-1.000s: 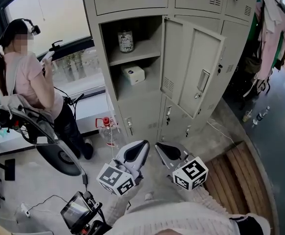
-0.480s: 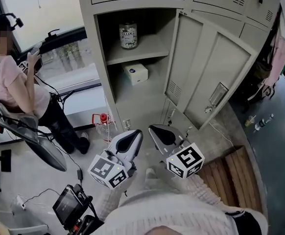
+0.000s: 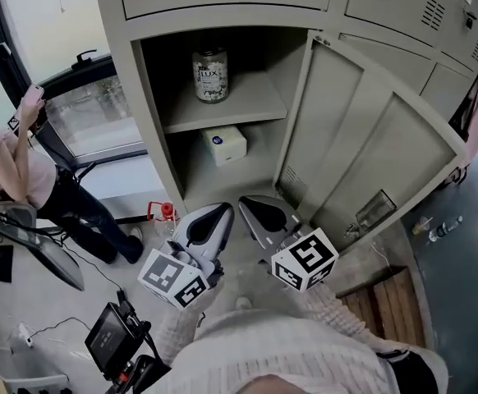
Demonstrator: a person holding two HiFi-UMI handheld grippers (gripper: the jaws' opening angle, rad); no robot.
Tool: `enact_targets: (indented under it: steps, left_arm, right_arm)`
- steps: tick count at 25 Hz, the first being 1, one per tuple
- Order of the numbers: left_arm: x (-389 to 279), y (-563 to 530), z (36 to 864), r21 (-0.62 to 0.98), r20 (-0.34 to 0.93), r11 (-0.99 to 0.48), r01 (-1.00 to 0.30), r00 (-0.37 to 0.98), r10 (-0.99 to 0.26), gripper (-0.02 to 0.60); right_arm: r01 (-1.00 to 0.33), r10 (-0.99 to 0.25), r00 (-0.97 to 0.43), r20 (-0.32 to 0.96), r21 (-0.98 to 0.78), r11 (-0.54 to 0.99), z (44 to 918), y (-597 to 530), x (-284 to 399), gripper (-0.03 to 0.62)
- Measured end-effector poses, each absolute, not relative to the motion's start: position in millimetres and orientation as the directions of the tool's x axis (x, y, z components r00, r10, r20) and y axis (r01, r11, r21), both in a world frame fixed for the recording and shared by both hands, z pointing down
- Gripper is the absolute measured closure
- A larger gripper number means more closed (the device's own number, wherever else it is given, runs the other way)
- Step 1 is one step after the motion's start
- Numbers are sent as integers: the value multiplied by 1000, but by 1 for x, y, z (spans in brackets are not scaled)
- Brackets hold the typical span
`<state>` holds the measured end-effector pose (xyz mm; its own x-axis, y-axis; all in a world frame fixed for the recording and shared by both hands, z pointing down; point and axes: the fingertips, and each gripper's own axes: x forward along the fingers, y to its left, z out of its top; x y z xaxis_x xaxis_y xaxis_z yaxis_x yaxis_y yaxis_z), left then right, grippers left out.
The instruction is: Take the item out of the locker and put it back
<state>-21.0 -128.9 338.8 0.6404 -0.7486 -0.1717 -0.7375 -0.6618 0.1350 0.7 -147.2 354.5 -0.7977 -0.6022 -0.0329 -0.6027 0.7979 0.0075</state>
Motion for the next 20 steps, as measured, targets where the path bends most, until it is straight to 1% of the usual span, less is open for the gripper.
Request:
enact_targets:
  steps: [6,13,20]
  left_arm:
    - [-25,-155,345,161,-168,-631,-759,610,-775,574]
    - [-37,-165,341,147,-153,-626,-766,607,-779,574]
    - [-45,-176,335,126,-128,-627,-769,614,-779,574]
  right_arm:
    - [-614,-614,-789,-29,-20,789,359,-174,1,595]
    - [-607,-611,-790,-55,-80,791,358,-189,-8,595]
    - [-609,-612,-789,-57,-56,791,346,-194,-20,595]
